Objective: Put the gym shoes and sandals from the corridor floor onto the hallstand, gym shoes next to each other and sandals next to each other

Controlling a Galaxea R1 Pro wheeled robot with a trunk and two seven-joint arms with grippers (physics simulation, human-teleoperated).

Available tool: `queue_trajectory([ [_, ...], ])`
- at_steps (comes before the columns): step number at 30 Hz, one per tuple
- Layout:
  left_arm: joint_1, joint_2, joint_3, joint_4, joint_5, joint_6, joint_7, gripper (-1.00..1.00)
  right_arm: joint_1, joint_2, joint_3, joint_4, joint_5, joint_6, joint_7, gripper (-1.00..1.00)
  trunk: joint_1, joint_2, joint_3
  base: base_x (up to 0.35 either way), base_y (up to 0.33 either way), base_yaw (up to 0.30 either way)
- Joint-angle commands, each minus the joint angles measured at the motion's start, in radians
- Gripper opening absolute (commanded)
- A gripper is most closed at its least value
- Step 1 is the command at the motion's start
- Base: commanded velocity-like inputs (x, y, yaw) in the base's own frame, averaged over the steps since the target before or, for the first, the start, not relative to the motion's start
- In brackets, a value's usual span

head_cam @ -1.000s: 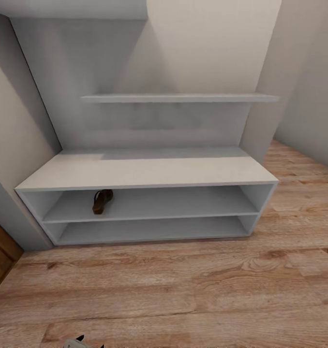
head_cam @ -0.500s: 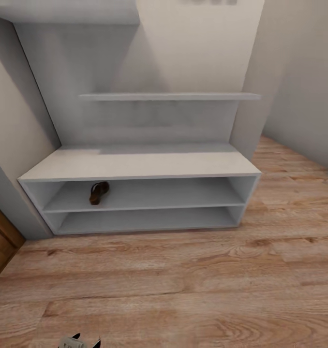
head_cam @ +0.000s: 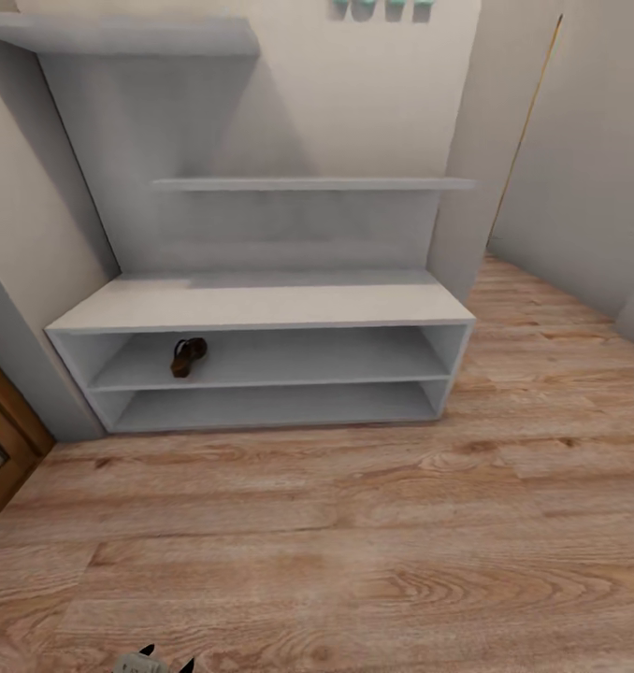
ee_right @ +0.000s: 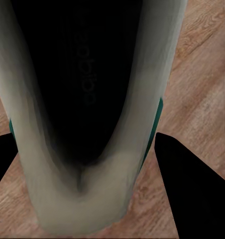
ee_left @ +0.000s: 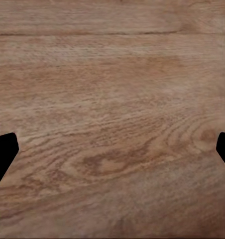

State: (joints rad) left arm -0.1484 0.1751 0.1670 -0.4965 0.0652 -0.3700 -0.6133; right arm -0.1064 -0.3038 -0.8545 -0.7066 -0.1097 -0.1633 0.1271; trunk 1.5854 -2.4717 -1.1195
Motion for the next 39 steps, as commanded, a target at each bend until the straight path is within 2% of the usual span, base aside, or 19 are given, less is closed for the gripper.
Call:
queue_trajectory([
  [1, -0.001, 0.0, 0.004, 0.001, 0.007, 0.002, -0.009, 1.0, -0.001, 0.0, -0.004, -0.001, -0.012, -0.002, 0.009, -1.0, -0.001, 0.0, -0.001, -0.125, -0.014, 0.0],
  [11, -0.001, 0.001, 0.005, 0.0, 0.007, 0.003, -0.009, 1.0, -0.001, 0.0, -0.003, -0.004, -0.013, -0.001, 0.009, -1.0, -0.001, 0.0, -0.001, -0.021, -0.002, 0.0],
  [12, 0.0, 0.005, 0.006, 0.0, 0.007, 0.002, -0.017, 1.0, -0.001, 0.0, 0.058, -0.001, -0.006, -0.001, 0.024, -1.0, -0.001, 0.0, -0.001, 0.0, 0.0, 0.0],
  [14, 0.0, 0.007, 0.005, 0.0, 0.007, 0.001, -0.02, 1.0, -0.001, 0.001, 0.14, 0.001, 0.007, -0.001, 0.032, -1.0, -0.001, 0.0, -0.001, 0.0, 0.0, 0.0],
  [16, 0.0, 0.01, 0.005, 0.0, 0.008, 0.001, -0.024, 1.0, -0.001, 0.003, 0.183, 0.002, 0.012, -0.002, 0.033, -1.0, -0.001, 0.0, -0.001, 0.0, 0.0, 0.0],
  [18, 0.0, 0.016, 0.004, 0.0, 0.008, 0.001, -0.044, 1.0, -0.001, 0.014, 0.26, 0.003, 0.016, -0.002, 0.035, -1.0, -0.001, 0.0, -0.001, 0.0, 0.0, 0.0],
  [19, 0.0, 0.016, 0.005, 0.001, 0.008, 0.0, -0.053, 1.0, -0.001, 0.018, 0.276, 0.003, 0.016, -0.002, 0.035, -1.0, -0.001, 0.0, -0.001, 0.0, 0.0, 0.0],
  [20, 0.0, 0.019, 0.005, 0.001, 0.007, 0.001, -0.091, 1.0, -0.001, 0.037, 0.325, -0.001, 0.017, -0.001, 0.035, -1.0, -0.001, 0.0, -0.001, 0.0, 0.0, 0.0],
  [23, 0.0, 0.025, 0.005, 0.002, 0.006, 0.001, -0.115, 1.0, -0.001, 0.049, 0.349, -0.002, 0.018, -0.001, 0.035, -1.0, -0.001, 0.0, -0.001, 0.0, 0.0, 0.0],
  [26, 0.007, 0.046, 0.006, 0.006, 0.006, 0.001, -0.127, 1.0, -0.001, 0.057, 0.364, 0.001, 0.021, 0.001, 0.035, -1.0, -0.001, 0.0, -0.001, 0.0, 0.0, 0.0],
  [27, 0.024, 0.073, 0.01, 0.014, 0.01, 0.001, -0.131, 1.0, -0.001, 0.061, 0.414, 0.001, 0.027, 0.002, 0.035, -1.0, -0.001, 0.0, -0.001, 0.0, 0.0, 0.0],
  [28, 0.027, 0.077, 0.012, 0.015, 0.012, 0.0, -0.132, 1.0, -0.001, 0.061, 0.433, 0.0, 0.027, 0.003, 0.036, -1.0, -0.001, 0.0, -0.001, 0.0, 0.0, 0.0],
  [29, 0.03, 0.083, 0.018, 0.016, 0.017, 0.0, -0.133, 1.0, -0.001, 0.064, 0.479, -0.002, 0.028, 0.004, 0.035, -1.0, -0.001, 0.0, -0.001, 0.0, 0.0, 0.0],
  [30, 0.032, 0.086, 0.021, 0.016, 0.02, -0.001, -0.134, 1.0, -0.001, 0.066, 0.504, -0.003, 0.028, 0.005, 0.034, -1.0, -0.001, 0.0, -0.001, 0.0, 0.0, 0.0],
  [31, 0.034, 0.089, 0.026, 0.017, 0.024, -0.001, -0.135, 1.0, -0.002, 0.07, 0.557, -0.005, 0.028, 0.006, 0.031, -1.0, -0.001, 0.0, -0.001, 0.0, 0.0, 0.0],
  [32, 0.035, 0.09, 0.028, 0.017, 0.025, -0.001, -0.135, 1.0, -0.002, 0.073, 0.583, -0.005, 0.028, 0.007, 0.03, -1.0, -0.001, 0.0, -0.001, 0.0, 0.0, 0.0],
  [34, 0.037, 0.093, 0.033, 0.018, 0.028, -0.001, -0.136, 1.0, -0.002, 0.095, 0.667, -0.009, 0.029, 0.021, 0.026, -1.0, -0.001, 0.0, -0.001, 0.0, 0.0, 0.0],
  [35, 0.037, 0.094, 0.034, 0.019, 0.029, -0.001, -0.136, 1.0, -0.004, 0.115, 0.693, -0.014, 0.029, 0.044, 0.019, -1.0, -0.001, 0.0, -0.001, 0.0, 0.0, 0.0],
  [39, 0.038, 0.095, 0.036, 0.019, 0.029, -0.001, -0.137, 1.0, -0.024, 0.189, 0.726, -0.052, 0.032, 0.157, -0.031, -1.0, -0.001, 0.0, -0.001, 0.0, 0.0, 0.0],
])
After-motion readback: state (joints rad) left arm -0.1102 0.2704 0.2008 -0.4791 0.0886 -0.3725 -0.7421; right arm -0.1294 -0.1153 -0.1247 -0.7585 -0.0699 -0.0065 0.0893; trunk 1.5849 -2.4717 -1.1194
